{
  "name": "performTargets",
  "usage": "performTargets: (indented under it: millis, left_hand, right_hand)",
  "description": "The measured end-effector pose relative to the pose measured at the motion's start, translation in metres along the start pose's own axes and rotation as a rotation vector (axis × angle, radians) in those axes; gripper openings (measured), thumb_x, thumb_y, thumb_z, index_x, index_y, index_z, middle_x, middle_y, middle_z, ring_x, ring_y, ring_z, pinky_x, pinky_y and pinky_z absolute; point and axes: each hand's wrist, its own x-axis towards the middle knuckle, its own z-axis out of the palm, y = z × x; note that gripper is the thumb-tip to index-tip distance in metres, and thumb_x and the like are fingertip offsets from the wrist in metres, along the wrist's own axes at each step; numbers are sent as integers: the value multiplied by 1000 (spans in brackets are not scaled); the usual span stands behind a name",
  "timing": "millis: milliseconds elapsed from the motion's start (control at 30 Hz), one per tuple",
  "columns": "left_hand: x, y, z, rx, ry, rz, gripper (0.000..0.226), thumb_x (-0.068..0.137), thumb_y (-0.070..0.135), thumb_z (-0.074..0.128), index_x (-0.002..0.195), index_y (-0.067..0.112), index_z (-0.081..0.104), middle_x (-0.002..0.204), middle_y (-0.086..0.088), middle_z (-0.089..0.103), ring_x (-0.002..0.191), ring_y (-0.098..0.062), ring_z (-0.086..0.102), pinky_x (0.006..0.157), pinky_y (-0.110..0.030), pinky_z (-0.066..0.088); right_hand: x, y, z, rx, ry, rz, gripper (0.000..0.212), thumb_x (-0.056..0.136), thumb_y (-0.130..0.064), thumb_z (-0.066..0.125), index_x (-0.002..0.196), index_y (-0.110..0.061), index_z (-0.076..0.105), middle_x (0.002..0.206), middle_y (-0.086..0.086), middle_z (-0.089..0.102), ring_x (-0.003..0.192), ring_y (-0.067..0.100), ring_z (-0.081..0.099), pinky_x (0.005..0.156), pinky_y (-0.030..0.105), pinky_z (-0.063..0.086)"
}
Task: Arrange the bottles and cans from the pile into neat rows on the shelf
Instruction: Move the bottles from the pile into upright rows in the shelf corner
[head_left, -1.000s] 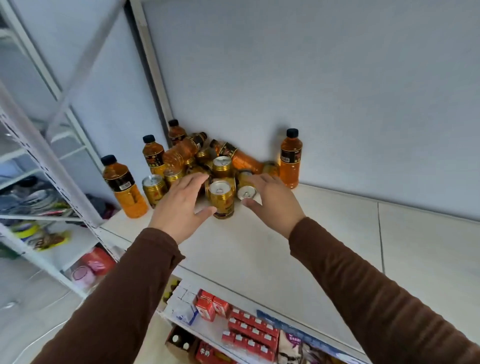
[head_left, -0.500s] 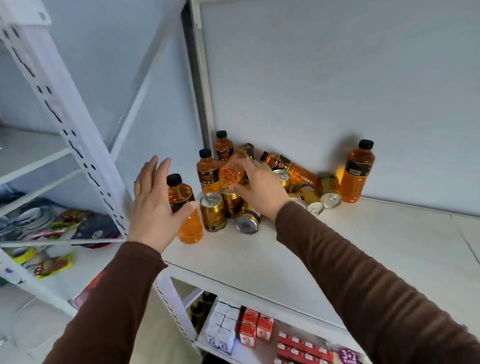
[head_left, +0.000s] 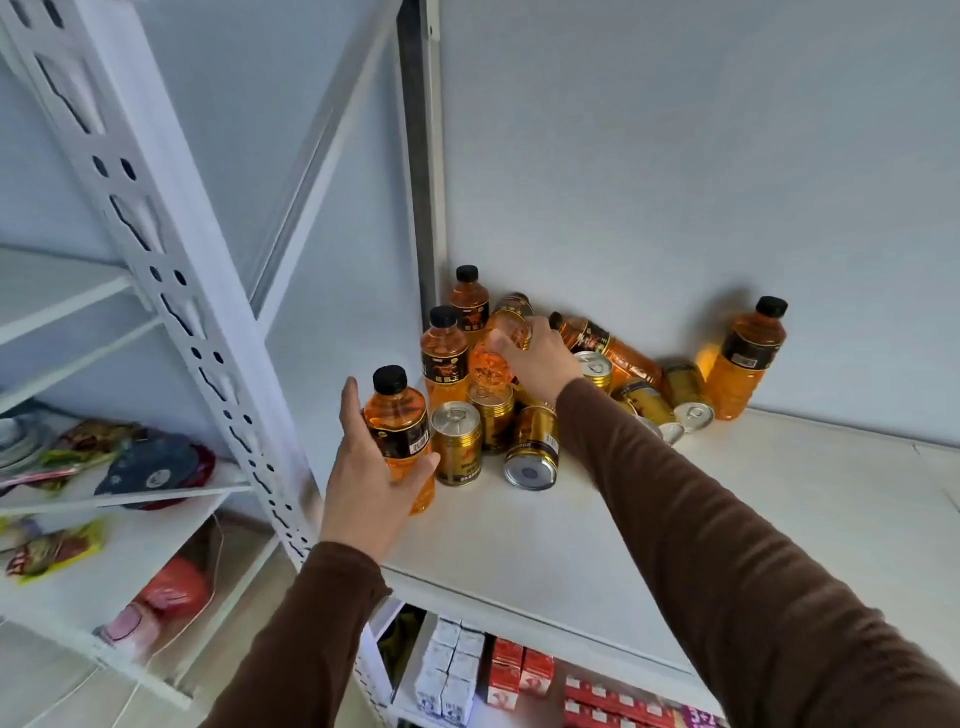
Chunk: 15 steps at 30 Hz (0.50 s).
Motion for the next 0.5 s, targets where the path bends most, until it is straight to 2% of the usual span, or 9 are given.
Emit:
performTargets:
  millis: [100,233,367,500]
  left_hand:
    - [0,-12,6,-42,-52,-36,101,81,37,78,149,44,3,147,3,47,130,-21,51,106,-38,39]
    - [1,-23,11,-17,-62,-63,78,80,44,76,138,36,25,134,5,57,120,-21,58,101,-41,47]
    - [2,-25,9,-27,-60,-58,68,78,47,76,128,35,32,128,5,59,116,-20,60,99,-45,51]
    - [-5,-22,6,11,-44,16,61,76,53,74,119,44,32,116,16,60,104,-10,60,90,-35,52]
  right_hand:
    - [14,-5,9,250,-78,133,88,90,-64,51,155,-19,13,156,15,30,135,35,42,104,50,46]
    - [25,-11,18,528,-53,245,96,85,-55,65,155,-23,8,156,11,29,136,35,40,104,52,45]
    - [31,-10,23,638,31,259,92,87,-35,70,155,-25,8,155,11,31,135,34,40,106,47,43]
    - [25,-7,18,691,94,214,82,92,-29,63,156,-25,11,153,10,34,133,31,43,105,44,44]
